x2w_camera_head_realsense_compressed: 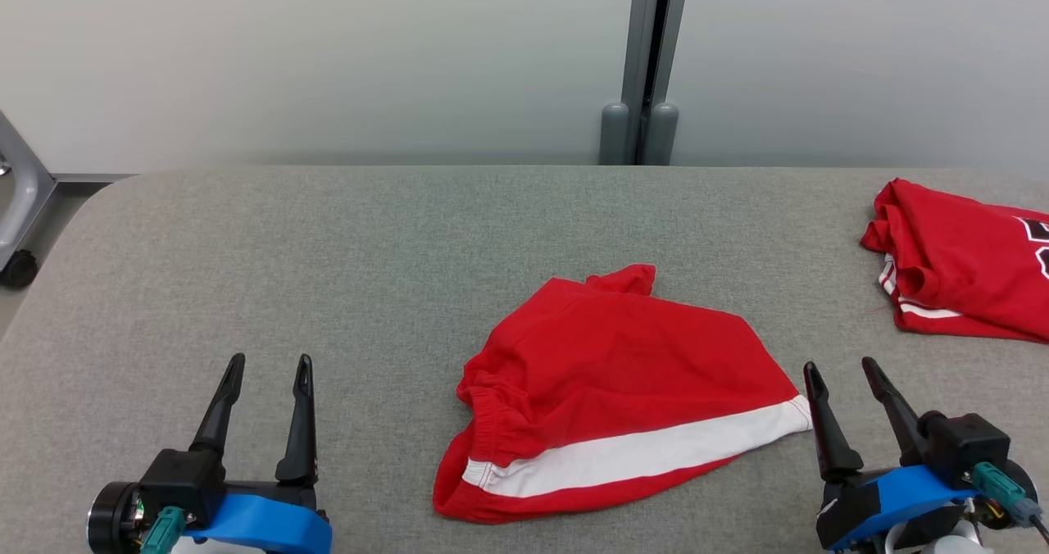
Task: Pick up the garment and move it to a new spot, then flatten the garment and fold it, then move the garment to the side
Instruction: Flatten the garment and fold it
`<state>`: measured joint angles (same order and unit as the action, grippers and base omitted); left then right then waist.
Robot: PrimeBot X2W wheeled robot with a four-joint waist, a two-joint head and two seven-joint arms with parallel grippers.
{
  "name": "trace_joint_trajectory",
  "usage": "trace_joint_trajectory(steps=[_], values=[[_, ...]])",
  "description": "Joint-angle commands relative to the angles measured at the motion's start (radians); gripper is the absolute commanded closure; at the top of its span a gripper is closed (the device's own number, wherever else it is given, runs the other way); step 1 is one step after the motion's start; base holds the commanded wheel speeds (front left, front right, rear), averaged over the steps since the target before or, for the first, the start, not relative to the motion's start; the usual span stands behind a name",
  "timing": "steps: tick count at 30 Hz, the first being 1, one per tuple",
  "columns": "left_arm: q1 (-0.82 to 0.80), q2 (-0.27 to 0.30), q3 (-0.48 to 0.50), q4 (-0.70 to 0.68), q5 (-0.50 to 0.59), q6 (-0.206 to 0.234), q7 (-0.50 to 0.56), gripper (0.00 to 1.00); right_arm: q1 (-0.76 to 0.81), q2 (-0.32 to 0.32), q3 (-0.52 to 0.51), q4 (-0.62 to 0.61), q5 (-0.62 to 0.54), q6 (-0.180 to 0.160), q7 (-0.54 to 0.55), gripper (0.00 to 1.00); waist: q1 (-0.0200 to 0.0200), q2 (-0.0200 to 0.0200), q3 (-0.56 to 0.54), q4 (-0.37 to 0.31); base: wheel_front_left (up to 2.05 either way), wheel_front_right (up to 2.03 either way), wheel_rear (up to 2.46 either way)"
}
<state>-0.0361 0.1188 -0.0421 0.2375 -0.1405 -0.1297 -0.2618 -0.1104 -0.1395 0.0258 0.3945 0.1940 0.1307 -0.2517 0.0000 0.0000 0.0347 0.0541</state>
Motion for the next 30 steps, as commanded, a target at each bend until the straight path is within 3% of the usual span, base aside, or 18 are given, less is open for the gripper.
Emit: trace_joint_trajectory(steps=[1, 12, 30], values=[[0.01, 0.004, 0.002, -0.002, -0.001, -0.001, -0.004, 0.0, 0.02, 0.007, -0.012, -0.023, -0.014, 0.0, -0.007, 0.0, 0.0, 0.0, -0.004, -0.001, 0.0, 0.0, 0.0], [0.056, -0.002, 0.027, -0.02, 0.021, 0.004, -0.004, 0.0, 0.091, 0.069, -0.087, -0.18, -0.069, 0.0, -0.013, 0.0, 0.0, 0.0, -0.038, 0.002, 0.0, 0.0, 0.0], [0.069, 0.009, 0.049, -0.029, 0.053, 0.004, -0.004, 0.0, 0.119, 0.087, -0.114, -0.166, -0.077, 0.0, 0.001, 0.0, 0.0, 0.0, -0.041, 0.013, 0.0, 0.0, 0.0]])
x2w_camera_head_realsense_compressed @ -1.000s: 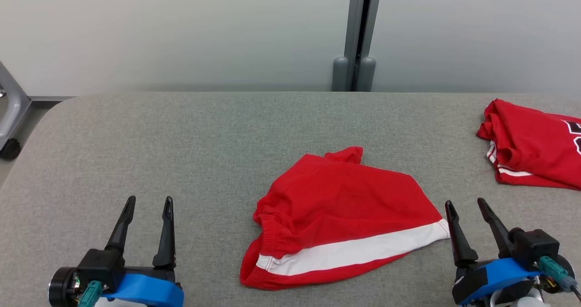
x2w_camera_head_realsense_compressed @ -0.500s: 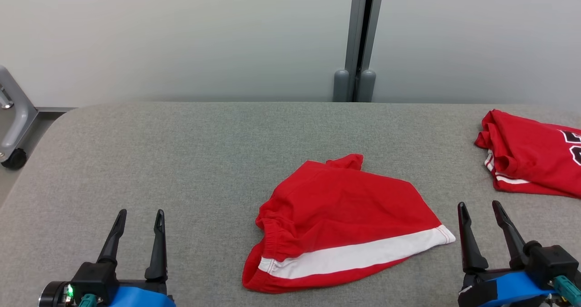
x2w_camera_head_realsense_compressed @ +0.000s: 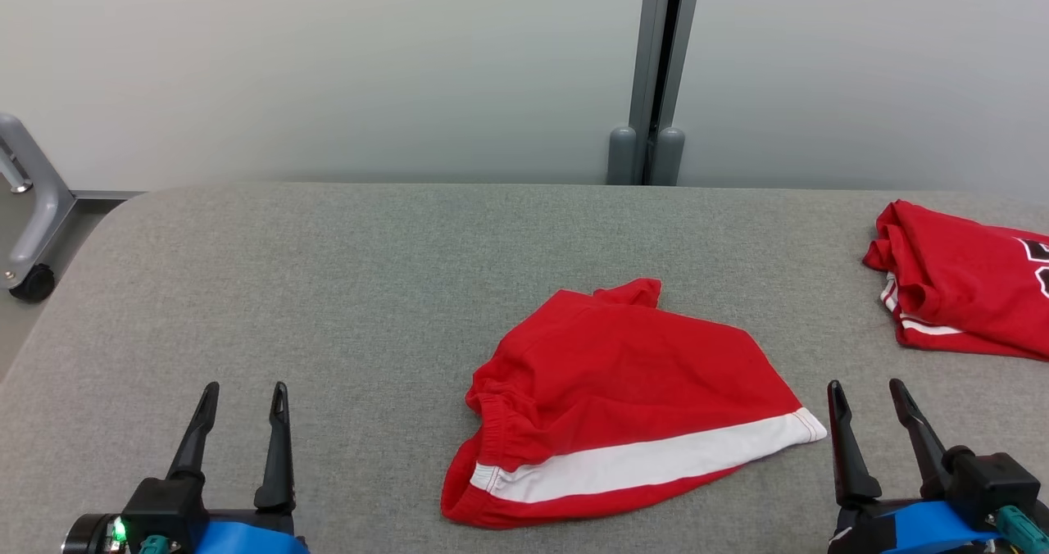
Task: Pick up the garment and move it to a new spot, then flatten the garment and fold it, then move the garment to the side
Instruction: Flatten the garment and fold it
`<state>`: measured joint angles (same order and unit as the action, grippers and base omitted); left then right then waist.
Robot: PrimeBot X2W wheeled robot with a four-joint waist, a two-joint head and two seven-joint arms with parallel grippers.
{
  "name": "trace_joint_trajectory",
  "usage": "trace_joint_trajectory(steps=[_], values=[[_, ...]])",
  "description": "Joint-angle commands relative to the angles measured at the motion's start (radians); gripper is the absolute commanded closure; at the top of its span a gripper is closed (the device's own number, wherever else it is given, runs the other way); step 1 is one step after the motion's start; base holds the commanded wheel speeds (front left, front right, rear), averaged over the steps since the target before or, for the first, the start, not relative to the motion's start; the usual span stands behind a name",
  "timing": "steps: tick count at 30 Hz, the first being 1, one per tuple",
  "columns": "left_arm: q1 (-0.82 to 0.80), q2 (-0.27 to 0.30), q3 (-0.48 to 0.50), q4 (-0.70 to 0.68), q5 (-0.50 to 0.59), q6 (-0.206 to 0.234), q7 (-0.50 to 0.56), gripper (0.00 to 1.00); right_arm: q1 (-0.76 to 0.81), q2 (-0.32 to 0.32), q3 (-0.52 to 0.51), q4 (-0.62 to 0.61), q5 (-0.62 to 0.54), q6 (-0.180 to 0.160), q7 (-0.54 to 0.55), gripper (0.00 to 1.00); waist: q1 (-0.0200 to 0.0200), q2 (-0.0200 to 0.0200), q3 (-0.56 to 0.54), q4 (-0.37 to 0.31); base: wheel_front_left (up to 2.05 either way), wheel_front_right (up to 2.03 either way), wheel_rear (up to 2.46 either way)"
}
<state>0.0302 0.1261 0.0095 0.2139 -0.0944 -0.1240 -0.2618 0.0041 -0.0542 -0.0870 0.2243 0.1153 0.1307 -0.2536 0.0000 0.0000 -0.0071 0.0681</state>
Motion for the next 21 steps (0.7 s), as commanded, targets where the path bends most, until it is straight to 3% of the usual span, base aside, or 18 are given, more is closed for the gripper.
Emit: trace_joint_trajectory(steps=[1, 10, 21], values=[[-0.001, -0.001, -0.008, -0.005, 0.006, -0.002, -0.004, 0.0, 0.003, 0.002, -0.002, 0.008, 0.001, 0.0, 0.005, 0.0, 0.0, 0.0, 0.001, -0.001, 0.0, 0.0, 0.0], [-0.047, -0.014, -0.148, 0.019, -0.013, -0.009, -0.004, 0.0, -0.067, -0.042, -0.01, 0.115, -0.02, 0.0, 0.023, 0.0, 0.0, 0.0, 0.026, -0.009, 0.0, 0.0, 0.0], [-0.12, 0.061, -0.45, 0.137, -0.12, -0.007, -0.004, 0.0, -0.202, -0.083, 0.04, 0.359, -0.006, 0.0, 0.01, 0.0, 0.0, 0.0, 0.073, -0.011, 0.0, 0.0, 0.0]])
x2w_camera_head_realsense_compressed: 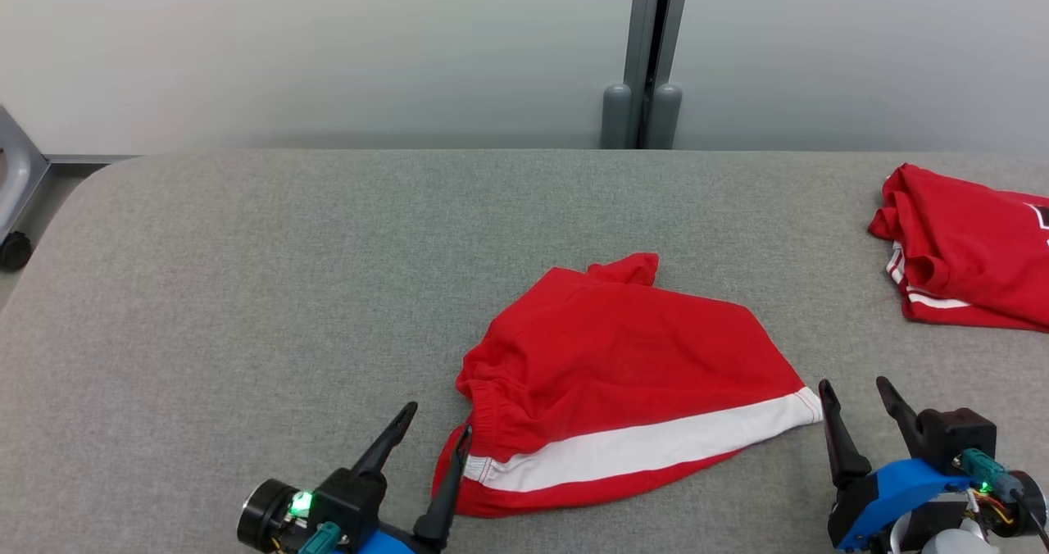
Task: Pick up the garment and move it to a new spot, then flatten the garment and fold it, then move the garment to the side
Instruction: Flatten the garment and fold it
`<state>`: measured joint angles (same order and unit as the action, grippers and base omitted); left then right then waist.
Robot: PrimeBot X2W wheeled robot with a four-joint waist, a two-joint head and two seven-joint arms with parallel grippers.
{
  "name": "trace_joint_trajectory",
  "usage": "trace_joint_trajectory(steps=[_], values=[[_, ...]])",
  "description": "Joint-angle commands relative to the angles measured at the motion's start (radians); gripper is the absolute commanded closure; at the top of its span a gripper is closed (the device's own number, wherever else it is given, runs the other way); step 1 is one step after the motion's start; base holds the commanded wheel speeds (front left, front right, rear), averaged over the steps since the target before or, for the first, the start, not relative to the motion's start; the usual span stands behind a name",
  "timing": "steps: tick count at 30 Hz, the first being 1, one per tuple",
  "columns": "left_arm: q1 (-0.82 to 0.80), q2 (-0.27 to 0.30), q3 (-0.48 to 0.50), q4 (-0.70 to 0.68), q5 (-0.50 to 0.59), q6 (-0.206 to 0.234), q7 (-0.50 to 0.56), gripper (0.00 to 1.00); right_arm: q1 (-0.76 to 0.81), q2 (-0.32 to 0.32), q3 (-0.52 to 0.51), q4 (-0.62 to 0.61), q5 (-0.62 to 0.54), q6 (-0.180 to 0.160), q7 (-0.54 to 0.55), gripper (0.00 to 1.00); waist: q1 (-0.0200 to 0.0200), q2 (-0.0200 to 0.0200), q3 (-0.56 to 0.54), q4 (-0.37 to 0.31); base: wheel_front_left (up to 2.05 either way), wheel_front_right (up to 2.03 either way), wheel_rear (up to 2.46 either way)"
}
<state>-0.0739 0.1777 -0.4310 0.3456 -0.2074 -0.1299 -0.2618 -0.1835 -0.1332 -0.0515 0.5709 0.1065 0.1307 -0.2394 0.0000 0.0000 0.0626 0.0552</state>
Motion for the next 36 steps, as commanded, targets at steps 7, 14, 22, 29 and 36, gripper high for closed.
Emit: trace_joint_trajectory(steps=[7, 14, 22, 29, 36], values=[[-0.05, 0.042, -0.146, 0.067, -0.069, -0.001, -0.004, 0.0, -0.069, -0.01, 0.027, 0.118, 0.02, 0.0, -0.018, 0.0, 0.0, 0.0, 0.025, 0.003, 0.0, 0.0, 0.0], [-0.104, 0.053, -0.232, 0.133, -0.13, -0.001, -0.004, 0.0, -0.122, -0.003, 0.061, 0.216, 0.031, 0.0, -0.024, 0.0, 0.0, 0.0, 0.049, -0.004, 0.0, 0.0, 0.0], [-0.167, 0.041, -0.297, 0.201, -0.171, -0.001, -0.004, 0.0, -0.171, 0.002, 0.1, 0.305, 0.054, 0.0, -0.025, 0.0, 0.0, 0.0, 0.07, -0.005, 0.0, 0.0, 0.0], [-0.195, 0.033, -0.347, 0.248, -0.212, -0.001, -0.004, 1.0, -0.174, 0.025, 0.164, 0.301, 0.097, 0.0, -0.024, 1.0, 0.0, 0.0, 0.072, -0.001, 0.0, 0.0, 0.0], [-0.17, 0.034, -0.321, 0.213, -0.25, -0.001, -0.004, 1.0, -0.1, 0.025, 0.171, 0.171, 0.156, 0.0, -0.024, 1.0, 0.0, 0.0, 0.037, 0.002, 0.0, 0.0, 0.0]])
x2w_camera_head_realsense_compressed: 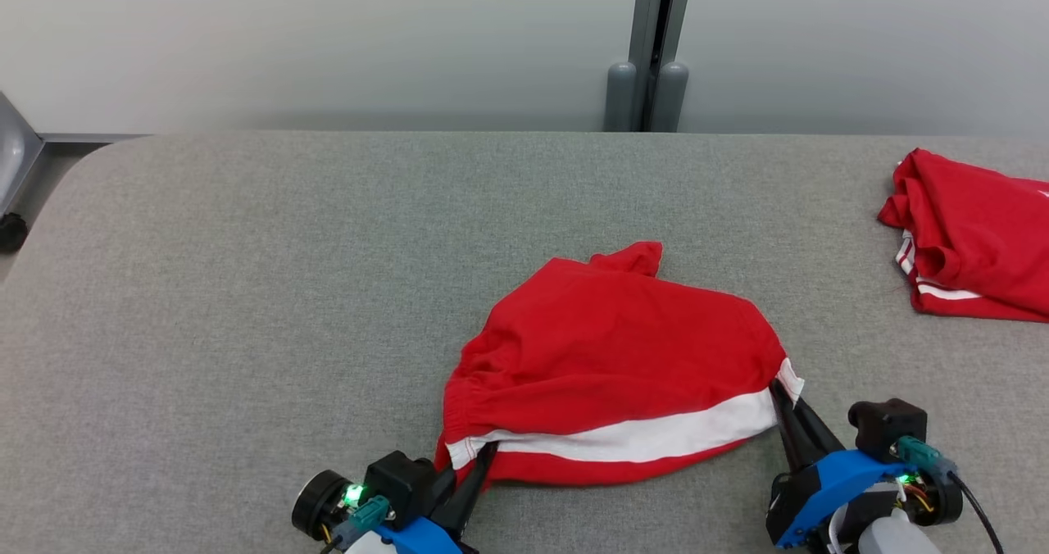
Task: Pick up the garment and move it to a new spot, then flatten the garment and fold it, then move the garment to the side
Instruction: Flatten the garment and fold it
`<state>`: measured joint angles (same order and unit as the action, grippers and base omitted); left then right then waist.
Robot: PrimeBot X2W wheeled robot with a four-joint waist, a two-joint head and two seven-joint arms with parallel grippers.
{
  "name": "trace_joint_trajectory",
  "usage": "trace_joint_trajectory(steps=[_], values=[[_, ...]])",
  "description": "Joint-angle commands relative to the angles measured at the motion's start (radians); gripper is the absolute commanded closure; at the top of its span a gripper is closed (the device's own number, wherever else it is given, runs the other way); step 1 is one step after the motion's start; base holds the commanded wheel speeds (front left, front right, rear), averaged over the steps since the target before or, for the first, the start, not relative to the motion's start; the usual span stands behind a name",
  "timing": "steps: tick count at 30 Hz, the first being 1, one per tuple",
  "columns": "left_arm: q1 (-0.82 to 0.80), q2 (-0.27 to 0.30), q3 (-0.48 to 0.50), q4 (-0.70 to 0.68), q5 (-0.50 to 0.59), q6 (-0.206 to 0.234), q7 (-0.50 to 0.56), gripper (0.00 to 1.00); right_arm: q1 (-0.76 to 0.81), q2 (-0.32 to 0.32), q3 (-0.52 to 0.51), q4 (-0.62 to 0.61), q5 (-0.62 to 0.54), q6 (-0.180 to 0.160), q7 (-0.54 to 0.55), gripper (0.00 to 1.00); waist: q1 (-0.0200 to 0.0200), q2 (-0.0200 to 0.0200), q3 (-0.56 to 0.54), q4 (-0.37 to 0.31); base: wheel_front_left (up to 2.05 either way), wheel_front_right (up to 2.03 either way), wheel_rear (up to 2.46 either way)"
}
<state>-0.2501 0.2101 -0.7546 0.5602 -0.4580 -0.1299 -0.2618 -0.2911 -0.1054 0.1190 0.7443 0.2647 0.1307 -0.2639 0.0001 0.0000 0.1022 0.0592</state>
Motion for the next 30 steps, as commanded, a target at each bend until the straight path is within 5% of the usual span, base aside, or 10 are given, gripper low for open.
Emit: trace_joint_trajectory(steps=[1, 16, 22, 30], values=[[0.015, 0.005, 0.011, -0.014, -0.003, -0.001, -0.004, 1.0, 0.021, -0.009, 0.003, -0.027, 0.003, 0.0, 0.0, 1.0, -0.0001, 0.0, -0.01, -0.003, 0.0, 0.0, 0.0], [0.017, 0.064, 0.098, -0.283, 0.041, 0.001, -0.005, 1.0, 0.137, -0.041, -0.015, -0.357, 0.05, 0.0, 0.003, 1.0, -0.0001, 0.0, -0.006, -0.018, 0.0, 0.0, 0.0], [-0.107, 0.086, 0.145, -0.321, 0.028, 0.0, -0.004, 1.0, -0.007, -0.044, -0.008, -0.393, 0.072, 0.0, 0.025, 1.0, -0.0001, 0.0, 0.059, -0.025, 0.0, 0.0, 0.0], [-0.438, 0.152, 0.148, -0.318, 0.019, -0.001, 0.04, 1.0, -0.438, -0.069, 0.057, -0.301, 0.096, 0.0, 0.07, 1.0, -0.0001, 0.0, 0.236, -0.051, 0.0, 0.0, 0.0]])
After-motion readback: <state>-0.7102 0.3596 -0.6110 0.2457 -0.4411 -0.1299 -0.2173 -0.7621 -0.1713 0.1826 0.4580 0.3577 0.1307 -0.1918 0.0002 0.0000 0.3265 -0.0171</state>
